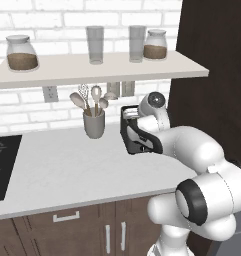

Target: Start the toaster. Once the lever pops up, take the bread to the plate on the dining counter.

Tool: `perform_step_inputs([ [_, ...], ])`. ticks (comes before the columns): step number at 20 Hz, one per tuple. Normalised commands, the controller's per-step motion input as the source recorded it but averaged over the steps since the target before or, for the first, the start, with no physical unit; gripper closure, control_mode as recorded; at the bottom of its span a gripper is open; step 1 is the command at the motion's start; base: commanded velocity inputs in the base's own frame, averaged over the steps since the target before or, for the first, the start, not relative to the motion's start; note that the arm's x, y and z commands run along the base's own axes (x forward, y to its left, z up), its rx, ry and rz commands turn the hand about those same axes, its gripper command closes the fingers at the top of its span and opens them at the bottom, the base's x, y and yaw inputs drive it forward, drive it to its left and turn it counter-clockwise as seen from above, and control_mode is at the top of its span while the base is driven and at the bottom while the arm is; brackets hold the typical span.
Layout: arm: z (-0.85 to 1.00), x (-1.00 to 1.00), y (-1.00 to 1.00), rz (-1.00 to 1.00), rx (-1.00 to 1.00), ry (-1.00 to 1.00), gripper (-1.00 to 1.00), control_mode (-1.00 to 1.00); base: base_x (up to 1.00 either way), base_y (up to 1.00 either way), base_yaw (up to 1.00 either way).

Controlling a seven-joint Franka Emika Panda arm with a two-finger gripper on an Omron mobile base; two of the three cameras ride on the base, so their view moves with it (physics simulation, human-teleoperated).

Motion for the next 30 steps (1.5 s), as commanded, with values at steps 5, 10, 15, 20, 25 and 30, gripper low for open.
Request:
perform_step_inputs([
  [5, 0.0, 0.0, 0.0, 0.0, 0.0, 0.0, -1.0, -1.0, 0.0, 0.0, 0.0],
  [10, 0.0, 0.0, 0.0, 0.0, 0.0, 0.0, -1.0, -1.0, 0.0, 0.0, 0.0],
  [15, 0.0, 0.0, 0.0, 0.0, 0.0, 0.0, -1.0, -1.0, 0.0, 0.0, 0.0],
  [20, 0.0, 0.0, 0.0, 0.0, 0.0, 0.0, -1.0, -1.0, 0.0, 0.0, 0.0],
  [25, 0.0, 0.0, 0.0, 0.0, 0.0, 0.0, -1.0, -1.0, 0.0, 0.0, 0.0],
  [30, 0.0, 0.0, 0.0, 0.0, 0.0, 0.0, -1.0, -1.0, 0.0, 0.0, 0.0],
])
